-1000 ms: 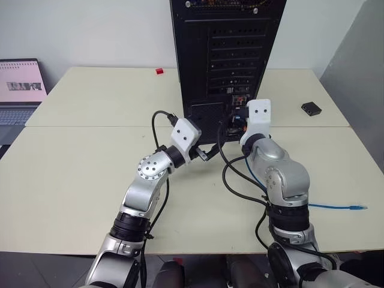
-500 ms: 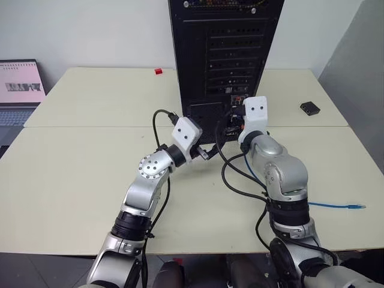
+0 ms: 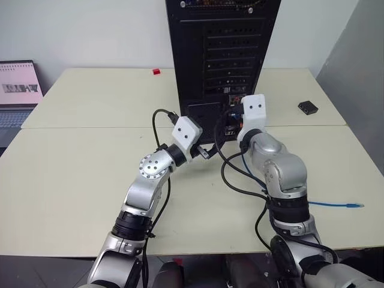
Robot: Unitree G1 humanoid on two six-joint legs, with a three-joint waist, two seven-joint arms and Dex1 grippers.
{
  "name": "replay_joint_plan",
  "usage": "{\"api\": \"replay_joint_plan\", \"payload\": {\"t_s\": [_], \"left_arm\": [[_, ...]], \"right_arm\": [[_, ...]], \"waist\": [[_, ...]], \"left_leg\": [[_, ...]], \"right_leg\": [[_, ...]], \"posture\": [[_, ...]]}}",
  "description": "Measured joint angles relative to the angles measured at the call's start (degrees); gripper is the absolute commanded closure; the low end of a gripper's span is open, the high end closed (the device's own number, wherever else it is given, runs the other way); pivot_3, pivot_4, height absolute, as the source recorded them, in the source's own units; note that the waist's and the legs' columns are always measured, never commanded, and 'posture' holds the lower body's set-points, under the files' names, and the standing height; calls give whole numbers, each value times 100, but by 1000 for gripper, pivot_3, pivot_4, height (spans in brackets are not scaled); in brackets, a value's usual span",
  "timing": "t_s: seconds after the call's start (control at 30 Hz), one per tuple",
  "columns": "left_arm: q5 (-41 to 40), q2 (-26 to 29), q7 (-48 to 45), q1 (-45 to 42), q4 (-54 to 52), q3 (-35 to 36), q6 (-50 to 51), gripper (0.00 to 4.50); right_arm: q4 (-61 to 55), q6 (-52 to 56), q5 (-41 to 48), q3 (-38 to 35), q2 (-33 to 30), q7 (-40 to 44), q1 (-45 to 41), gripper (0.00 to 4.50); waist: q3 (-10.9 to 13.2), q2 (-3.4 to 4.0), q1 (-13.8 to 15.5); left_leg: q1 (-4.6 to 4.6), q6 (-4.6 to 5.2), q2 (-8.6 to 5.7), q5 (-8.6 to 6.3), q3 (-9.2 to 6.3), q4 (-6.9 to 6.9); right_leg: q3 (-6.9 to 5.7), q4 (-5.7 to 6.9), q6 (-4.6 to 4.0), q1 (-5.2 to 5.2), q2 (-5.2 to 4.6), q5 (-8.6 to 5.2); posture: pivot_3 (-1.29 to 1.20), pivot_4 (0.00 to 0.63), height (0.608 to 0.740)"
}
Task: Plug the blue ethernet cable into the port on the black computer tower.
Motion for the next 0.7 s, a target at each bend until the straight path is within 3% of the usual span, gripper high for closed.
{"api": "replay_joint_plan", "payload": {"t_s": [0.3, 0.43, 0.57, 0.7], "left_arm": [[-3, 758, -305, -252, 118, 194, 562, 0], [-79, 1078, -619, -380, 142, 201, 834, 0], [-333, 1341, -938, -538, 165, 337, 1034, 0], [-538, 1525, -1149, -568, 159, 437, 1189, 0]], "right_arm": [[-1481, 759, 228, -274, -185, 111, 625, 878], [-2202, 1018, 685, -433, -878, 765, 966, 10], [-2665, 856, 1128, -519, -1826, 1677, 1411, 10], [-2686, 702, 1367, -782, -2247, 2096, 1570, 10]], "waist": [[1, 1, 38], [6, 3, 37], [7, 3, 34], [8, 2, 8]], "left_leg": [[-16, 0, -3, 0, -4, 1], [-16, 0, -6, 0, -4, 4], [-10, 1, -4, 0, -3, 4], [-7, 2, -1, 0, 1, 3]], "right_leg": [[-5, 5, 1, -17, -4, 0], [-6, 4, 2, -14, -3, -1], [-6, 3, 5, -10, 1, -3], [-1, 4, 6, -11, 4, -3]], "posture": [[0, 150, 740], [0, 150, 740], [0, 150, 740], [0, 150, 740]]}}
